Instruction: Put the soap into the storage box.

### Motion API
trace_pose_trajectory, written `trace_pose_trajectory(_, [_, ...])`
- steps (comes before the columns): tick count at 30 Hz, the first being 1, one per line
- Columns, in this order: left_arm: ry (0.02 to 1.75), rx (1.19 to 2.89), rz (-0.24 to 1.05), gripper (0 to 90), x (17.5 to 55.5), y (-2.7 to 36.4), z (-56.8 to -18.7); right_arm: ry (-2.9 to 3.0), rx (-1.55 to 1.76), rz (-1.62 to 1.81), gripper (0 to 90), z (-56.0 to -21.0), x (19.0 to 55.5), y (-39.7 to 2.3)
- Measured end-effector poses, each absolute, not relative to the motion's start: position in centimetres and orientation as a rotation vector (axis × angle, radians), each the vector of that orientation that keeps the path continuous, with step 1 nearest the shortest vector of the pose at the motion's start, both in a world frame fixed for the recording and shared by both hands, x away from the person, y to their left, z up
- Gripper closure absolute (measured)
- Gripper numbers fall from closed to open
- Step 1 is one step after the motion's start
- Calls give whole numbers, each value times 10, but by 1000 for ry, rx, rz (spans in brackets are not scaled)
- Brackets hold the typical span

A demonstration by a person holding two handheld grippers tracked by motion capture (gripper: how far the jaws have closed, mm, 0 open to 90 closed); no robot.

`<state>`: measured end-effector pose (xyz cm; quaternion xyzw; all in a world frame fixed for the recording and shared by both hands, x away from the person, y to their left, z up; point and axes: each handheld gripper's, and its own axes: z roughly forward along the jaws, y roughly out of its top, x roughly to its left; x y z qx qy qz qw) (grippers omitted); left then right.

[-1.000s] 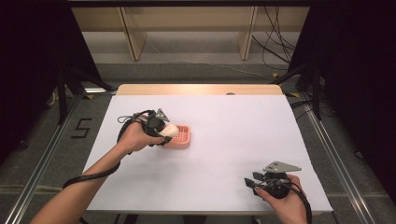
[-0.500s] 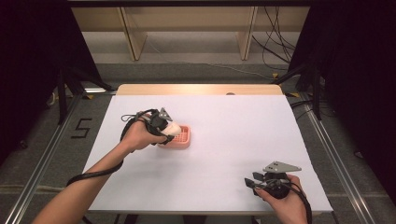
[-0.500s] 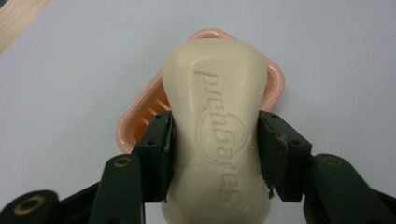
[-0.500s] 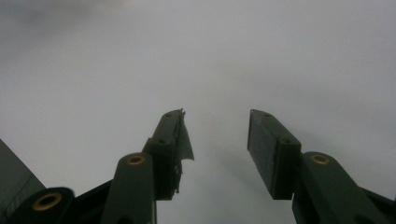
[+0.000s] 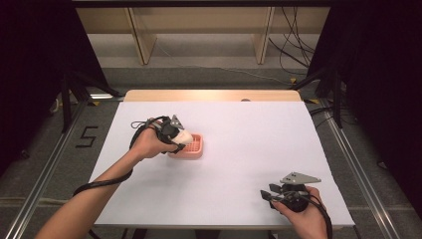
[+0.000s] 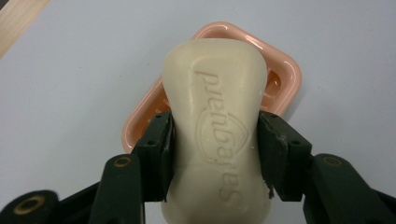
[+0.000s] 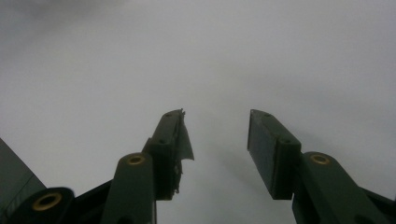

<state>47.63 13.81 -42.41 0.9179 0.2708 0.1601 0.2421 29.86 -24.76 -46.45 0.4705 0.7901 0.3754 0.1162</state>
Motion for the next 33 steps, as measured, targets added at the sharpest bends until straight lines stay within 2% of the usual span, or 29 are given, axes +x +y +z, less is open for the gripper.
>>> trace_pose_trajectory(33, [713, 2552, 449, 487, 492, 141, -435, 2317, 1392, 1105, 562, -465, 298, -247])
